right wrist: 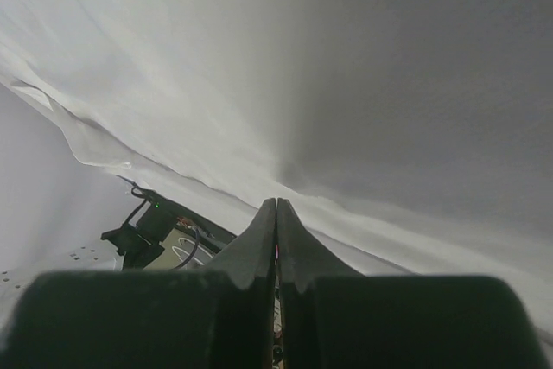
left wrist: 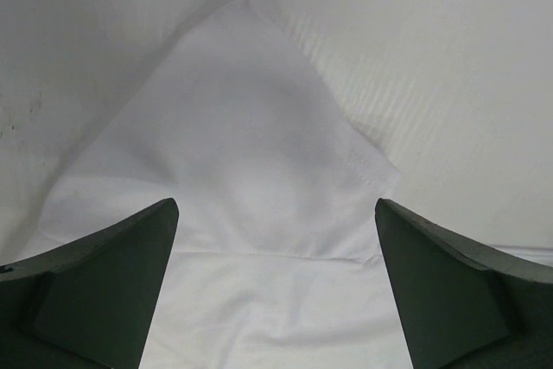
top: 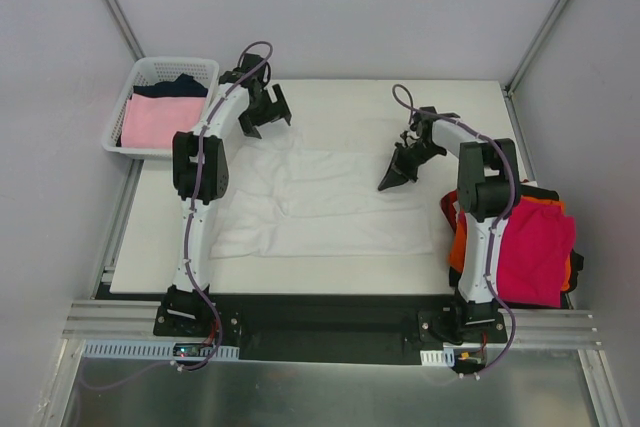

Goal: Fold and stack the t-shirts

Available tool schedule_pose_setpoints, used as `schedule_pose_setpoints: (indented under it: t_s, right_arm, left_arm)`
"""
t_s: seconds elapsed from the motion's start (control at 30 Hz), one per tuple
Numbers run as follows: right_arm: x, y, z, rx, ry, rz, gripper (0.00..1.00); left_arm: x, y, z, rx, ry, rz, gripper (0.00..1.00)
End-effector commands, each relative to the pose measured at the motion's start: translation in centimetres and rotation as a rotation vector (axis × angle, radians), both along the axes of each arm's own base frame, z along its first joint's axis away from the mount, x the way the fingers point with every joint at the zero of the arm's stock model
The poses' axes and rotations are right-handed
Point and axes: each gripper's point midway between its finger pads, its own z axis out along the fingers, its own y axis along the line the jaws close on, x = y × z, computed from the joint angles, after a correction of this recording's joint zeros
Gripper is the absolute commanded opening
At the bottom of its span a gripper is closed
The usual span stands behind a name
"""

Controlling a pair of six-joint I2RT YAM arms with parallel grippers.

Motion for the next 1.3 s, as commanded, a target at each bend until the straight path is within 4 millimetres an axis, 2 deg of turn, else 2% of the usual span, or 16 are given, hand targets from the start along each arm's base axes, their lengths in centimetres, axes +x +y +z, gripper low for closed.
schedule_pose_setpoints:
  t_s: [0.0,0.07,0.2,0.33,0.4,0.53,0.63,0.77,1.03,1.27]
  right_arm:
    - [-1.7,0.8,1.3,0.009,-0.007,0.047,0.01]
    - [-2.1,1.1,1.4,-0.001,-0.015,0.062,0.01]
    - [-2.8,1.8,1.6,-0.020,-0.028,0.086,0.01]
    - [-3.8,2.1,2.1,-0.038,-0.043,0.105,0.01]
    - [-4.1,2.1,2.4,-0.045,-0.055,0.114,0.01]
    - [-4.8,1.8,2.4,-0.051,-0.056,0.110,0.01]
    - [-5.2,1.6,2.3,-0.057,-0.060,0.113,0.01]
    - [-5.6,1.5,2.0,-0.060,-0.053,0.116,0.01]
    - [-5.1,1.9,1.9,-0.044,-0.057,0.116,0.01]
    - [-5.3,1.8,1.7,-0.042,-0.049,0.124,0.01]
  left_arm:
    - [3.1,-0.8,6.2,-0.026,-0.222,-0.047,0.99]
    - [4.4,-0.7,6.9,-0.024,-0.279,-0.044,0.99]
    - [6.6,0.3,6.9,-0.007,-0.341,-0.010,0.99]
    - [8.6,2.3,6.8,0.039,-0.393,0.053,0.99]
    - [9.3,3.0,6.9,0.038,-0.409,0.074,0.99]
    - [9.8,3.9,5.9,0.018,-0.400,0.089,0.99]
    - [9.7,3.5,4.9,-0.008,-0.380,0.065,0.99]
    - [8.7,1.5,3.7,-0.098,-0.339,-0.017,0.99]
    - [5.7,1.7,1.3,-0.100,-0.234,-0.002,0.94]
    - [5.3,1.8,0.6,-0.093,-0.218,-0.011,0.92]
